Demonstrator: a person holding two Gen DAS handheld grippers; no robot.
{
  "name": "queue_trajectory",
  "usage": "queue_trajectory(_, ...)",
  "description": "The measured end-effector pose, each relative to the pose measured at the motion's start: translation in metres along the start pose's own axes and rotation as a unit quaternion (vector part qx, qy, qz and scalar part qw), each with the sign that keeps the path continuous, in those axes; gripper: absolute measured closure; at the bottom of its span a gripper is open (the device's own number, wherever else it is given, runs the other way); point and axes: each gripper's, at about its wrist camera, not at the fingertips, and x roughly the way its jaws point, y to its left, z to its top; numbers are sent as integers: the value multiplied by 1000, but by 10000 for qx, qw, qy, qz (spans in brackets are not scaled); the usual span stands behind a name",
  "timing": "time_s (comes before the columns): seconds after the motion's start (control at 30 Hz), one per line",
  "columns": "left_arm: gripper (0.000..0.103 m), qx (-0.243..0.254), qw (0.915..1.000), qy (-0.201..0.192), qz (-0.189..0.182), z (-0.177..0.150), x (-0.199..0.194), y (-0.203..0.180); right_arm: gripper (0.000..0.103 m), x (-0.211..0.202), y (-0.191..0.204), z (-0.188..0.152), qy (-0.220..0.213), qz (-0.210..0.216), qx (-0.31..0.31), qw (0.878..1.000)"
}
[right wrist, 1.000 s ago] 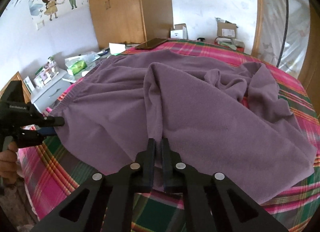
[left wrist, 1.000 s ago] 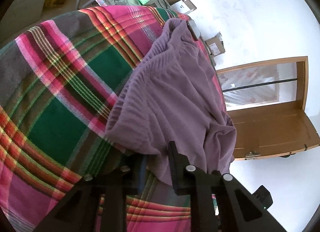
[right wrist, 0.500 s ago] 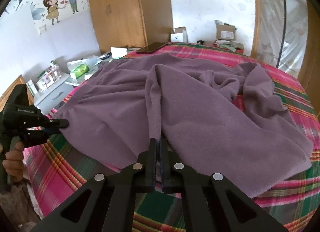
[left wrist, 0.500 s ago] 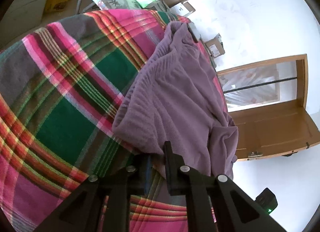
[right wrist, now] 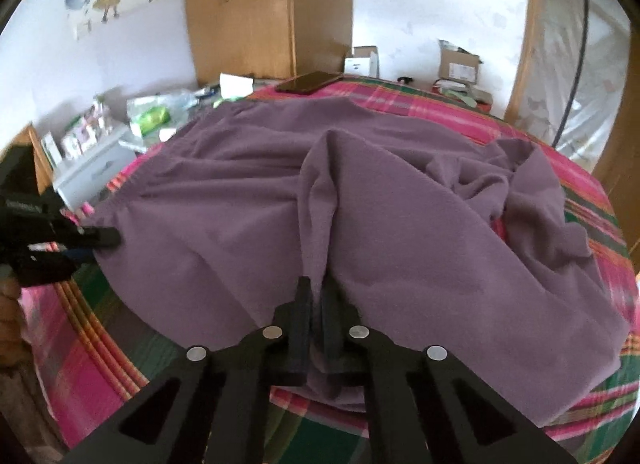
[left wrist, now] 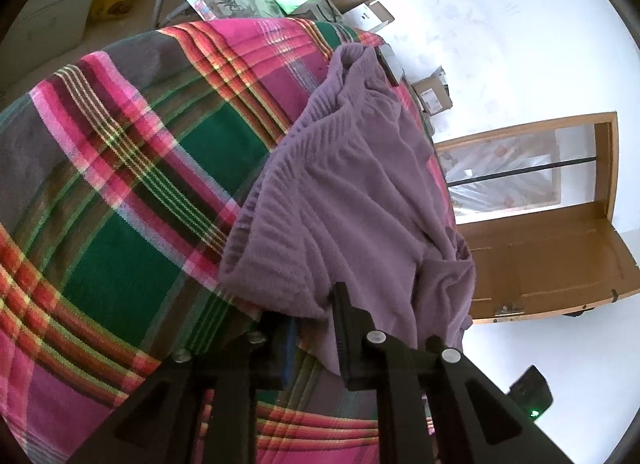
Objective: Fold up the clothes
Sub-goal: 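Hold the waistband with the left gripper while the right gripper grasps the garment edge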
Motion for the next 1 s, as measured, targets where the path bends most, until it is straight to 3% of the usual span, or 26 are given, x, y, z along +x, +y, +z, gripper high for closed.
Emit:
queue_trajectory(0.07,97,46,10000,-43,-7,-1,-1,0,100,-9,-5,-1,-122,35,201,9997)
queue_trajectory(0.3,99,82,9994,-297,-179,0,-18,4,100,-51,-29,-16,-621,167,959,9933)
queue_trajectory(0.53,99,57,9987,-469,-211,-3,-35,9,100,-93,-54,-42,-1063,264,1727,9789)
queue_trajectory(0.77,99,59,9981,-583,-163,-7,-47,14,100,-110,-63,-62,-1152,251,2065,9713)
queue_trajectory(1.0,99,-11,9981,-603,-100,-6,-47,19,97,-104,-63,-80,-982,357,2020,9738)
